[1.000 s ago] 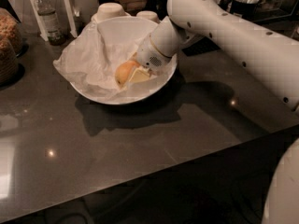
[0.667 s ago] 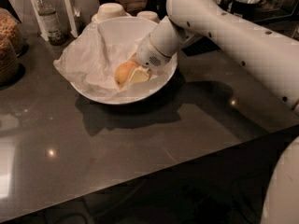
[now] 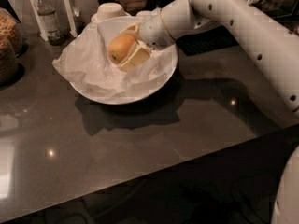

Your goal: Pick orange from white bowl

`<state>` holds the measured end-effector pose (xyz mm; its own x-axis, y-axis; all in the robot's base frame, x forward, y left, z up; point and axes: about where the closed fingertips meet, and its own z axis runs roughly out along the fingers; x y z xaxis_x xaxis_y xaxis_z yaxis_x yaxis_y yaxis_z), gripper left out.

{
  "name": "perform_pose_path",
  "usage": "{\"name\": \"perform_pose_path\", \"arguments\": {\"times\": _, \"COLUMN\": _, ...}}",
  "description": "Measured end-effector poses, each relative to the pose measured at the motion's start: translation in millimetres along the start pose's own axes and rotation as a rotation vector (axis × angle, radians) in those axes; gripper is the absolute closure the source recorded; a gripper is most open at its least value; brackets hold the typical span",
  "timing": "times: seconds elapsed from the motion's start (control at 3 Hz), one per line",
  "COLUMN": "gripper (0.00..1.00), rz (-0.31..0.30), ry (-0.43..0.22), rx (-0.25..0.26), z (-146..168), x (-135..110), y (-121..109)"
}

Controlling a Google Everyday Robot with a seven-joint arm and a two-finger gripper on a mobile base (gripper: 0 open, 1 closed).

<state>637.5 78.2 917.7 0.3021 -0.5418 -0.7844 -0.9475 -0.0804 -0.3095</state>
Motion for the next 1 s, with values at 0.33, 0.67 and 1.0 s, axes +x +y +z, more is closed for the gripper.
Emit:
{"name": "perform_pose_path", "arguments": {"times": 0.33, "gripper": 1.0, "rz": -0.158, "ry": -0.245, "rx": 0.015, "z": -43, "x": -44, "y": -5}}
{"name": "perform_pose_path", "arguments": {"times": 0.67, "gripper": 1.0, "rz": -0.341, "ry": -0.374, "rx": 0.037, "z": -92, "x": -68, "y": 20}}
{"name": "perform_pose_path", "arguments": {"times": 1.0, "gripper": 1.0, "rz": -0.416, "ry": -0.323, "rx": 0.016, "z": -117, "x": -66, "y": 68}}
